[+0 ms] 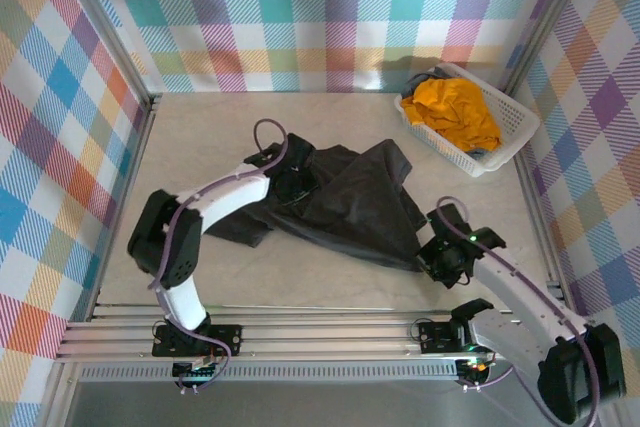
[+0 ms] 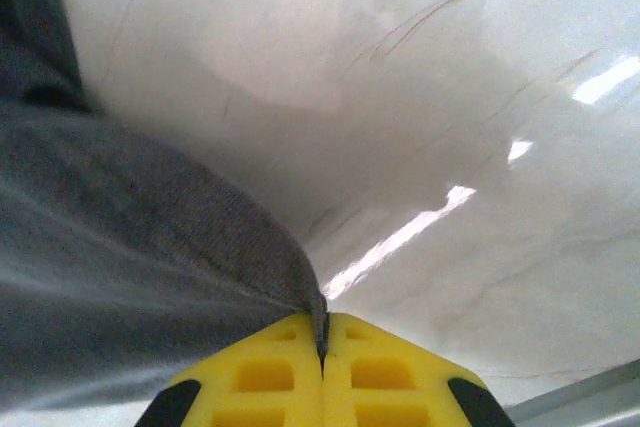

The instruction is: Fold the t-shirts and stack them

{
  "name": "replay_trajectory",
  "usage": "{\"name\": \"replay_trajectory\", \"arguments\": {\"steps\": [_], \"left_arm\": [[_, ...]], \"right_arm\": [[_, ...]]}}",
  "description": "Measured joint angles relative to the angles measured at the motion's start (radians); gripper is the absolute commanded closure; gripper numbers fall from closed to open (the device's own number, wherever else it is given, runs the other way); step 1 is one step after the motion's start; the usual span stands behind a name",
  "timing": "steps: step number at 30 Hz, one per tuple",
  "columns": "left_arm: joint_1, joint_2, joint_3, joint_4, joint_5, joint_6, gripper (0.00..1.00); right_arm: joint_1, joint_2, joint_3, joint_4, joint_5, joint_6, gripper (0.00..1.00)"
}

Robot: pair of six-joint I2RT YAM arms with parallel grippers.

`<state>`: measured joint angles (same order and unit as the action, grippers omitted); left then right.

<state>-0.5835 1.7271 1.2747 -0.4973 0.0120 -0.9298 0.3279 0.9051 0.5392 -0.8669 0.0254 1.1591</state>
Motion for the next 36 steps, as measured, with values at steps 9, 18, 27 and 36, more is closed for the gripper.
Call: {"name": "replay_trajectory", "arguments": {"steps": [9, 18, 27, 36], "left_arm": [[0.318, -0.105, 0.014, -0.167, -0.091, 0.182, 0.55], [0.412, 0.044, -0.043, -0.198, -0.183, 0.437, 0.54], [0.412, 0.094, -0.076, -0.059, -0.149, 0.565, 0.52], [0.412, 0.157, -0.076, 0.027, -0.088, 0.591, 0.54]], "right_arm": [[-0.403, 0.232, 0.093, 0.066, -0.103, -0.231, 1.0], [-0.437, 0.252, 0.146, 0.102, -0.144, -0.343, 1.0], [-0.439, 0.253, 0.149, 0.115, -0.175, -0.367, 1.0], [-0.439, 0.256, 0.149, 0.126, -0.199, -0.368, 1.0]]}}
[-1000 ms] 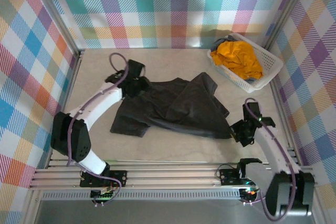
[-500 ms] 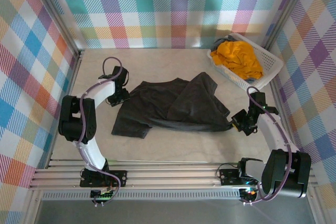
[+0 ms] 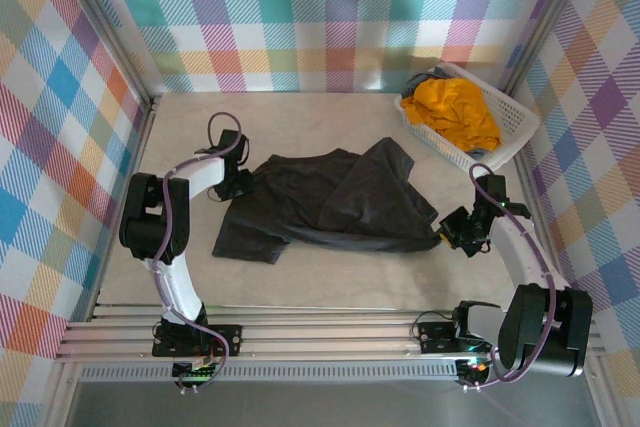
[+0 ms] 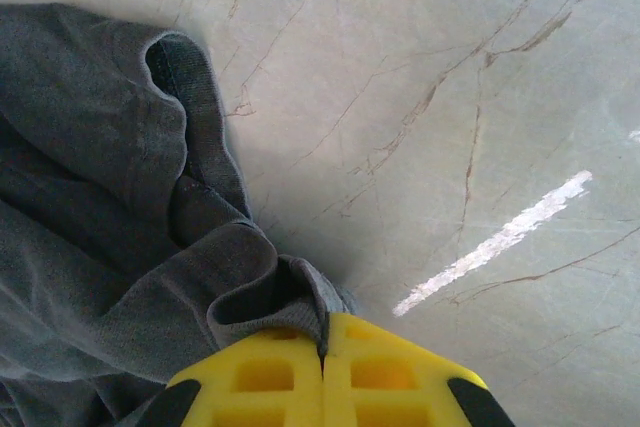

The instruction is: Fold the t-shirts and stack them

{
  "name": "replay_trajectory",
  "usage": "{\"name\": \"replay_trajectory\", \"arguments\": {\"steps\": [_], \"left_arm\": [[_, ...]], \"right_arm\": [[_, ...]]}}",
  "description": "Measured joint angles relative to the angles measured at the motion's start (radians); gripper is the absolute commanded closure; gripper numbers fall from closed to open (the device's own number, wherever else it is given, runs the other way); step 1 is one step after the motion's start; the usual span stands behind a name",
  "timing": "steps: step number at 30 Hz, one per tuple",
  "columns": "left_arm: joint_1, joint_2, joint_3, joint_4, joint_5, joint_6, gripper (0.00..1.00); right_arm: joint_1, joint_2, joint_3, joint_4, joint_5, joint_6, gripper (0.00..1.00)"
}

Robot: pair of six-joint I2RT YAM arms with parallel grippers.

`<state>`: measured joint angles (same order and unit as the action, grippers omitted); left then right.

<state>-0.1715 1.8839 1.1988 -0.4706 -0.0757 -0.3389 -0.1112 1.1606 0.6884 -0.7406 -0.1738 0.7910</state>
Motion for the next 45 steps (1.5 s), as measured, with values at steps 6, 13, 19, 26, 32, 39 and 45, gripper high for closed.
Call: {"name": "replay_trajectory", "arguments": {"steps": [6, 13, 19, 26, 32, 39, 45], "left_arm": [[0.0, 0.024, 0.028, -0.012, 0.004, 0.011, 0.78], [0.002, 0.032, 0.042, 0.01, 0.038, -0.003, 1.0], [0.01, -0.053, 0.034, -0.017, 0.066, -0.073, 1.0], [0.105, -0.409, 0.061, -0.039, 0.208, -0.288, 1.0], [0.186, -0.593, 0.253, -0.093, 0.264, -0.475, 1.0], [0.216, -0.729, 0.567, -0.17, 0.257, -0.603, 1.0], [0.216, -0.756, 0.835, -0.257, 0.215, -0.645, 1.0]], "right_arm": [[0.0, 0.0, 0.0, 0.0, -0.011, 0.0, 1.0], [-0.001, -0.004, 0.0, 0.008, -0.032, -0.014, 1.0], [-0.001, -0.066, 0.026, 0.021, -0.093, -0.048, 1.0], [0.0, -0.029, 0.378, 0.044, -0.242, -0.087, 1.0], [0.0, 0.008, 0.743, 0.075, -0.333, -0.077, 1.0], [-0.001, -0.021, 1.005, 0.118, -0.418, -0.017, 1.0], [-0.001, -0.069, 1.121, 0.149, -0.452, 0.051, 1.0]]}}
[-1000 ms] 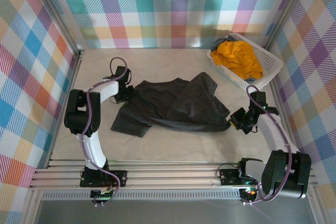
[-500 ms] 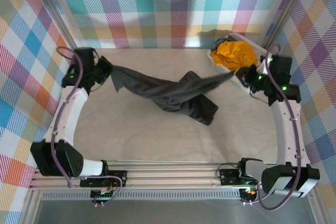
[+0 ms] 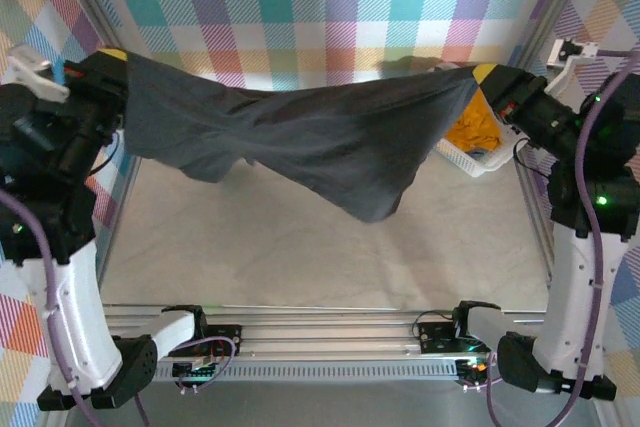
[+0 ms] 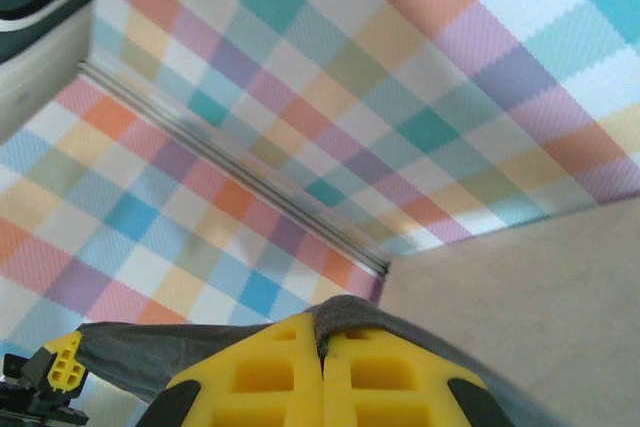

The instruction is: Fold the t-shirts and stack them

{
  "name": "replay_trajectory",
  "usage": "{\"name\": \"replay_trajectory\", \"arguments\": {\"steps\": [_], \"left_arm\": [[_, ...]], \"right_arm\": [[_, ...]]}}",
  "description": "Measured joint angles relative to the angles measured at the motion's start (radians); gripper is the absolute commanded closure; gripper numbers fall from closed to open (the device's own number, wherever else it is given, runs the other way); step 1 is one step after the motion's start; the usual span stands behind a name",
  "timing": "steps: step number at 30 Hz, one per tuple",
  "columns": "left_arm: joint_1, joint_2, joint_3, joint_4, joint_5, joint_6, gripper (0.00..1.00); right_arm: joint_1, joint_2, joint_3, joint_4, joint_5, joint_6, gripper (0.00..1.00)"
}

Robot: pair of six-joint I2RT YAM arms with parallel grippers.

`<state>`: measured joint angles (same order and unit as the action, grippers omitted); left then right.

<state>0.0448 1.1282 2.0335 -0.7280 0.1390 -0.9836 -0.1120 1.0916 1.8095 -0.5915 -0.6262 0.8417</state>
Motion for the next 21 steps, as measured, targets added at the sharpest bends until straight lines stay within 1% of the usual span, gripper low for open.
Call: {"name": "replay_trajectory", "arguments": {"steps": [2, 4, 7, 11, 14, 17, 19, 21], "left_arm": [[0.0, 0.012, 0.077, -0.029, -0.01, -0.002, 1.0], [0.0, 0.024, 0.105, -0.047, -0.019, 0.0, 1.0], [0.001, 0.063, 0.093, -0.085, -0.021, 0.008, 1.0], [0.022, 0.164, 0.04, -0.106, -0.007, 0.013, 1.0], [0.06, 0.292, 0.0, -0.097, 0.037, 0.019, 1.0], [0.094, 0.441, 0.003, -0.072, 0.075, 0.019, 1.0], [0.108, 0.557, 0.071, -0.075, 0.105, 0.019, 1.0], [0.116, 0.669, 0.203, -0.083, 0.126, 0.019, 1.0]], "right_arm": [[0.0, 0.005, 0.026, 0.022, -0.013, 0.02, 1.0], [0.0, 0.013, 0.032, 0.05, -0.032, 0.04, 1.0], [0.0, 0.062, 0.014, 0.107, -0.071, 0.065, 1.0], [0.002, 0.182, -0.015, 0.172, -0.109, 0.09, 1.0], [0.035, 0.348, 0.036, 0.182, -0.12, 0.088, 1.0], [0.071, 0.521, 0.128, 0.186, -0.118, 0.086, 1.0], [0.088, 0.642, 0.235, 0.166, -0.116, 0.086, 1.0], [0.099, 0.754, 0.38, 0.131, -0.115, 0.087, 1.0]]}}
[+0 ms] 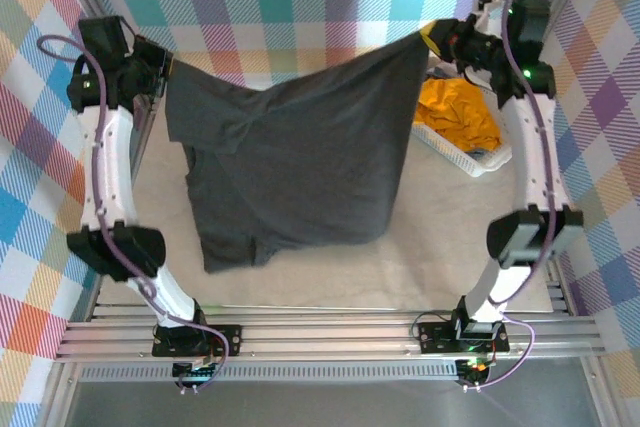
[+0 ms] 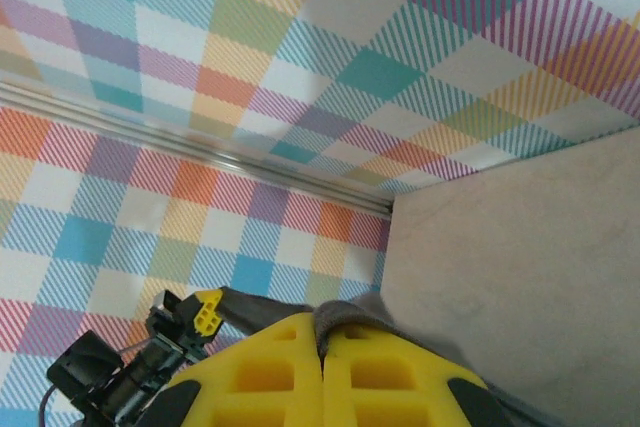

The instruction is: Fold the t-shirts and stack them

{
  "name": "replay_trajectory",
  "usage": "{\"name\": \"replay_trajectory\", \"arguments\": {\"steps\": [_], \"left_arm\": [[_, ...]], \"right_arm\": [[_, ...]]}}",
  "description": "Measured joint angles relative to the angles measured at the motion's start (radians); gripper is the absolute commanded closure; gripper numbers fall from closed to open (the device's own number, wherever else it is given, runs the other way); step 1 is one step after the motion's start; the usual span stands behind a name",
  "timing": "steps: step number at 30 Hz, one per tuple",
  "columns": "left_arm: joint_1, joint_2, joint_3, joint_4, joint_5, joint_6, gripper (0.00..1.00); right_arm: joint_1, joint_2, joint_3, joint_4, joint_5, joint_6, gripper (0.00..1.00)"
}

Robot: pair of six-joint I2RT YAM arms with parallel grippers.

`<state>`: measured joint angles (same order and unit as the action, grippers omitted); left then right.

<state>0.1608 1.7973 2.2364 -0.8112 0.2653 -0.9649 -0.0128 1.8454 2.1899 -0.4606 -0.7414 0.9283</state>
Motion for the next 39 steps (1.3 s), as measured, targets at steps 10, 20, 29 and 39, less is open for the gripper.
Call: {"name": "replay_trajectory", "arguments": {"steps": [10, 20, 29, 39], "left_arm": [[0.07, 0.089, 0.507, -0.005, 0.048, -0.064, 1.0], [0.07, -0.701, -0.671, 0.086, 0.056, -0.041, 0.46], [0.009, -0.774, -1.422, 0.035, 0.089, 0.045, 0.45], [-0.017, -0.718, -1.542, 0.118, 0.045, 0.097, 0.58]], "right_arm": [[-0.035, 0.285, 0.663, -0.14, 0.011, 0.055, 1.0], [-0.036, -0.346, -0.453, -0.065, 0.079, -0.044, 0.64], [0.071, -0.46, -1.278, -0.052, 0.289, -0.166, 0.5], [0.389, -0.453, -1.303, 0.018, 0.437, -0.182, 0.65]]}}
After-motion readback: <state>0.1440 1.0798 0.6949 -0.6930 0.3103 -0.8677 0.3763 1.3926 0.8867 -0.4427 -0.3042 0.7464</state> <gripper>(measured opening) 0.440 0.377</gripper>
